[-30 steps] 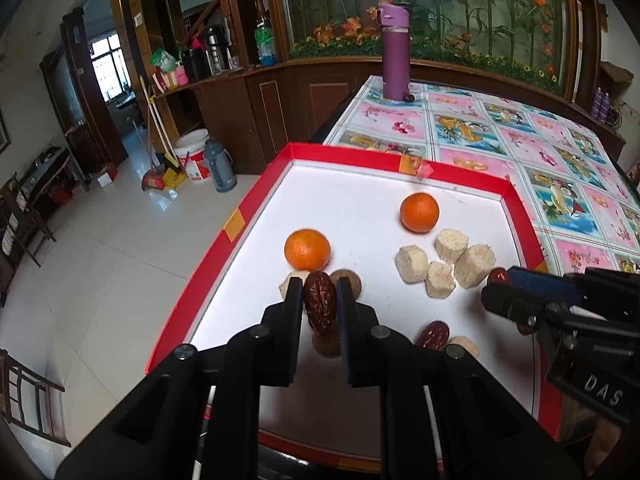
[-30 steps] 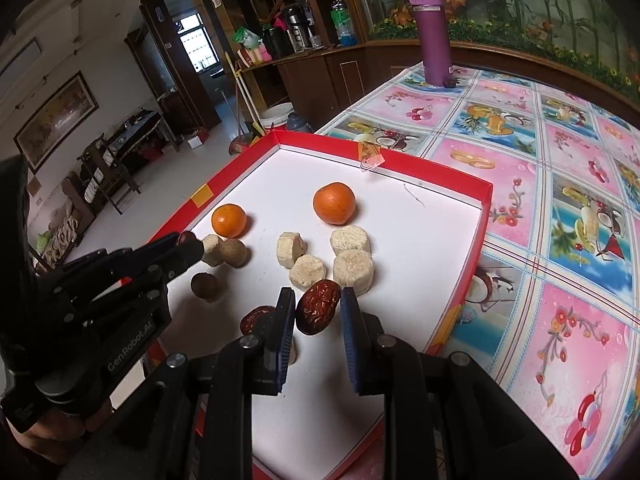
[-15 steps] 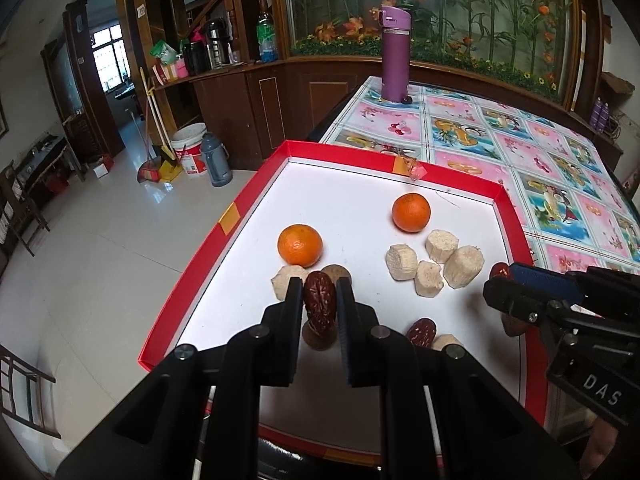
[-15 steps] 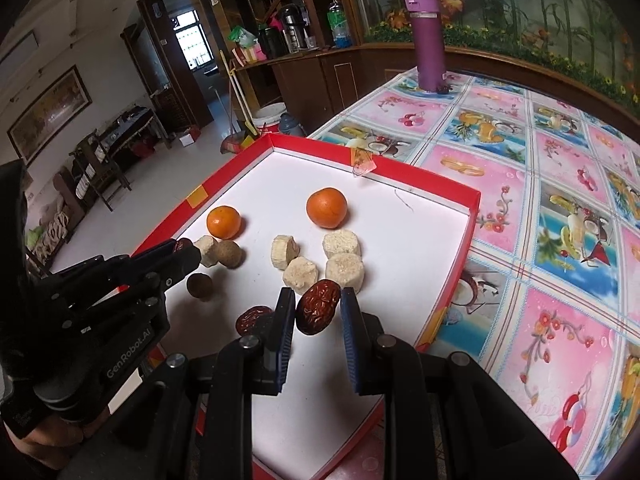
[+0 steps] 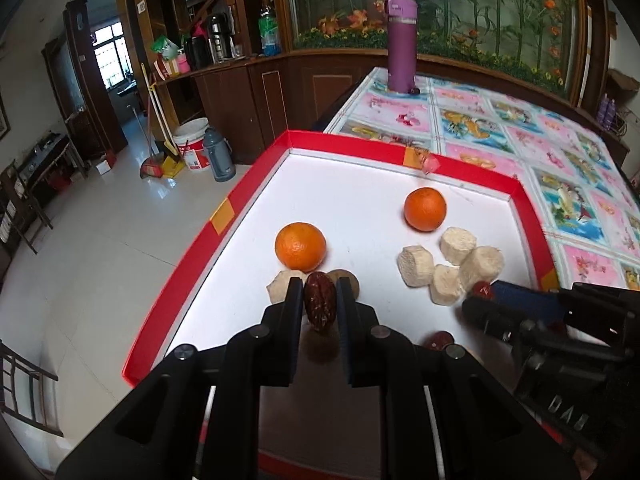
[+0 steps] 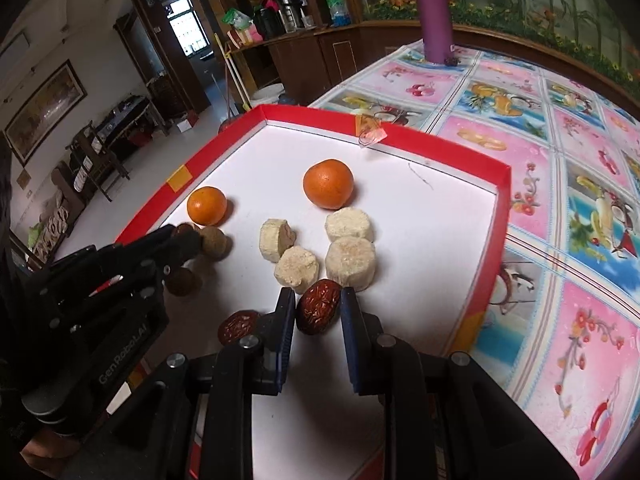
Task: Organize fruits
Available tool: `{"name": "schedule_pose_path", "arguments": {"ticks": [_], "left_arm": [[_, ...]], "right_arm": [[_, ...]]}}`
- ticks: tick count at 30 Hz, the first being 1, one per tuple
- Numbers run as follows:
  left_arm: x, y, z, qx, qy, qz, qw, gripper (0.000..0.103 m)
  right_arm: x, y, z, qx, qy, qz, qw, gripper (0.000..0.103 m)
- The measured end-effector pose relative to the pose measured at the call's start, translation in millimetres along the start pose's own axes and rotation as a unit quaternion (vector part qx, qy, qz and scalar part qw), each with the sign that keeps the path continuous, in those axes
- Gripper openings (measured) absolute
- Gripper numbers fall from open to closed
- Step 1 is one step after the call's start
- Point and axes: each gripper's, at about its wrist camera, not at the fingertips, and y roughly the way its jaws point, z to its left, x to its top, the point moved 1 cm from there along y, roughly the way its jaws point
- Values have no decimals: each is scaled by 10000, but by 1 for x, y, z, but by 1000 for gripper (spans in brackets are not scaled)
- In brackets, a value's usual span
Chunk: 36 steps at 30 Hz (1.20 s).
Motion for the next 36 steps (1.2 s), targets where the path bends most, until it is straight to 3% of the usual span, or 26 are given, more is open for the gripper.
{"name": "schedule_pose_path", "arguments": {"ticks": [7, 18, 21, 25, 26, 28, 30, 32, 36], "left_arm": [[16, 11, -5, 77, 21, -80, 9999, 18], [43, 28, -16, 187, 84, -35, 9998, 19], [45, 29, -16, 182, 42, -3, 9998, 19], [42, 24, -15, 108, -50, 36, 9999, 19], [41, 22, -15, 93, -68, 62, 9999, 22], [37, 13, -13, 98, -138, 18, 9999, 37], [33, -4, -11, 110, -191, -202, 9996, 60], [30, -21, -11, 144, -205, -372, 9990, 72], [22, -56, -10, 77, -189, -669, 9976, 75]], "right_arm": [[19, 11, -9, -177, -20, 4, 9998, 21], [35, 21, -13, -26, 42, 238, 9997, 23], [32, 12, -16, 42, 149, 237, 9996, 35], [28, -13, -18, 157, 189, -1, 9997, 42], [26, -21, -18, 165, 197, -64, 9996, 43], [22, -36, -17, 225, 222, -180, 9993, 46], [15, -52, -16, 219, 244, -290, 9990, 49], [8, -68, -13, 188, 209, -446, 9986, 49], [-3, -95, -3, 117, 140, -681, 9975, 50]]}}
